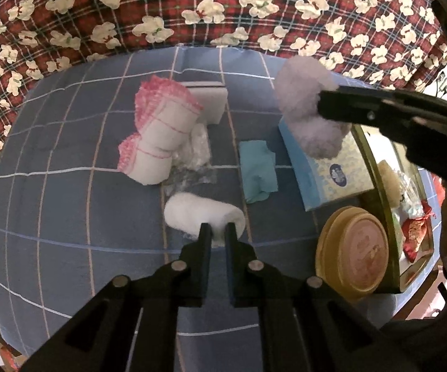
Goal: Organize soft objects
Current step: 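Lift the pink puff with the right tool while the left tool approaches the white roll, then grasp the white roll with the left tool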
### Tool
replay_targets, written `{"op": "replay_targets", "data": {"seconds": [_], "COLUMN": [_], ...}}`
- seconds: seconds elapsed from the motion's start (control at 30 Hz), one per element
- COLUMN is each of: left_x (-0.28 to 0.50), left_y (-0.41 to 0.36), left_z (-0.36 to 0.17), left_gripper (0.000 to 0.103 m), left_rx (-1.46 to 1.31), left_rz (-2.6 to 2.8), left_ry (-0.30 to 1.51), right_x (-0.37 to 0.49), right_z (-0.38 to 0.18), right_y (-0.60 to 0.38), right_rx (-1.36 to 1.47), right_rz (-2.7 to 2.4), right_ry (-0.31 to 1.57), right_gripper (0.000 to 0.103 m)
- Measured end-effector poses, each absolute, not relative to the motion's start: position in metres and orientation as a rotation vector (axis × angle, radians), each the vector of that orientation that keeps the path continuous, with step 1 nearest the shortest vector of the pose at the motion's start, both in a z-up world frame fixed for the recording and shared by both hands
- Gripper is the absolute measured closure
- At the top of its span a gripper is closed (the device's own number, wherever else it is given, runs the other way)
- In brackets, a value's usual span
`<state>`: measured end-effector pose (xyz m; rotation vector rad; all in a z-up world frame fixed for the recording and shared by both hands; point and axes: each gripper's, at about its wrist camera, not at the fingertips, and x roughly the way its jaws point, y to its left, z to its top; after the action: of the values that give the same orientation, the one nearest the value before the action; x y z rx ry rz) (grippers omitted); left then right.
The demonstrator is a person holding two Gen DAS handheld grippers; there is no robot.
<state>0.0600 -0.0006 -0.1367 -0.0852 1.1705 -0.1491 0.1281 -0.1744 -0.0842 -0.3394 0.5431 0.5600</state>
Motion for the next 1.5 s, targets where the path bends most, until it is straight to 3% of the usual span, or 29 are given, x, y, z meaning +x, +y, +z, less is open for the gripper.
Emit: {"op": "replay_targets", "data": {"seconds": [0.17,0.57,0.63,0.7,0.77,0.93,1.37,1.43,1.47,1.5], "left_x": [0.056,0.05,0.051,0.053,0.052,0.061,0.076,0.078,0.079,0.079], "left_y": [0.0,-0.003,-0.002,-0.003,-0.004,-0.01,-0.012,-0.014,-0.015,-0.013], "left_z": [-0.132,-0.138,-0.142,-0.148,-0.151,-0.166,-0.202,-0.203,-0.202,-0.202], "left_gripper": [0.103,0.103,0.093,0.052,0.039,0.03,0.03,0.036,0.053,0.057], "left_rx": [-0.088,-0.091,-0.101,-0.091,-0.099,-0.117,-0.233,-0.214,-0.21,-0.219], "left_rz": [-0.15,-0.155,-0.126,-0.084,-0.076,-0.087,-0.012,-0.024,-0.037,-0.045], "left_ry": [1.159,1.185,1.2,1.22,1.2,1.258,1.374,1.369,1.362,1.364], "right_x": [0.126,0.119,0.119,0.118,0.118,0.114,0.112,0.113,0.113,0.113], "right_z": [-0.083,-0.08,-0.08,-0.08,-0.081,-0.088,-0.086,-0.087,-0.088,-0.088], "right_y": [-0.176,-0.18,-0.18,-0.182,-0.184,-0.189,-0.191,-0.189,-0.189,-0.188], "right_rx": [-0.337,-0.326,-0.327,-0.328,-0.328,-0.343,-0.365,-0.369,-0.371,-0.374], "right_rz": [0.56,0.555,0.555,0.55,0.546,0.534,0.526,0.53,0.531,0.533], "right_ry": [0.537,0.526,0.525,0.526,0.531,0.539,0.53,0.533,0.535,0.537], "right_gripper": [0.085,0.085,0.085,0.085,0.085,0.085,0.085,0.085,0.085,0.085]}}
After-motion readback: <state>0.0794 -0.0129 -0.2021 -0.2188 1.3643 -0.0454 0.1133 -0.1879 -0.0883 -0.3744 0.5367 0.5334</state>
